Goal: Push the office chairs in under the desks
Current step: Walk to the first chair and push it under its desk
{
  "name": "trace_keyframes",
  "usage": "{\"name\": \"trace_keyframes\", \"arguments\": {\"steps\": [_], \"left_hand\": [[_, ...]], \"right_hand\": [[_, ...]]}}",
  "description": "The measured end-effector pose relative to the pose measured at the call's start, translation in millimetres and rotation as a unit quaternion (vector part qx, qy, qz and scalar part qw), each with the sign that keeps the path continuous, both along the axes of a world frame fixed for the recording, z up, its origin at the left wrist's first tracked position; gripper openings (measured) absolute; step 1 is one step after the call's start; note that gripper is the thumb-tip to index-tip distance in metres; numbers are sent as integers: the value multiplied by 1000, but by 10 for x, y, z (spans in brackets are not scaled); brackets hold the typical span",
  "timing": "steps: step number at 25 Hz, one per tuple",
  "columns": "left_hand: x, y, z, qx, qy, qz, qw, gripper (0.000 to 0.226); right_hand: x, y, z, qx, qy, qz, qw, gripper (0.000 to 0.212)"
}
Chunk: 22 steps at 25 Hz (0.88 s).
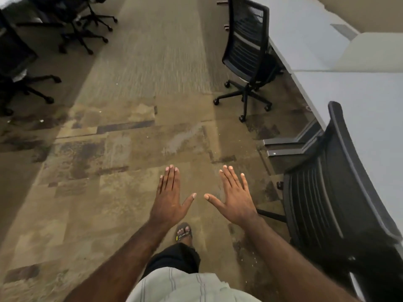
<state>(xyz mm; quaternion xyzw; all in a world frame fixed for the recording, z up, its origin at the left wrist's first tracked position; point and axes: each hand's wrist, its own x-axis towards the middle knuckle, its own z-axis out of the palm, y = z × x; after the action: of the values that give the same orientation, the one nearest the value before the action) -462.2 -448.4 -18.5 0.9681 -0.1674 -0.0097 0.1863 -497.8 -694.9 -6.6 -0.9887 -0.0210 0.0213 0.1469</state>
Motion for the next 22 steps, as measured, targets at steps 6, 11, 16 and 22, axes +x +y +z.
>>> {"name": "trace_keyframes", "arguments": {"steps": [6,11,16,22], "left_hand": [[1521,10,159,-5,-8,-13,1000,102],[2828,-43,342,-7,-14,-15,1000,101],[4142,-187,264,2,-25,-25,999,100],[5893,-424,315,40,-14,-48,998,101]], "right_hand": [[1434,-40,184,2,-13,-9,1000,109],[2693,-66,339,23,-26,-26,999,109],[4063,-222,234,31,-35,-33,998,109],[5810,-531,217,23,-23,-56,998,111]]}}
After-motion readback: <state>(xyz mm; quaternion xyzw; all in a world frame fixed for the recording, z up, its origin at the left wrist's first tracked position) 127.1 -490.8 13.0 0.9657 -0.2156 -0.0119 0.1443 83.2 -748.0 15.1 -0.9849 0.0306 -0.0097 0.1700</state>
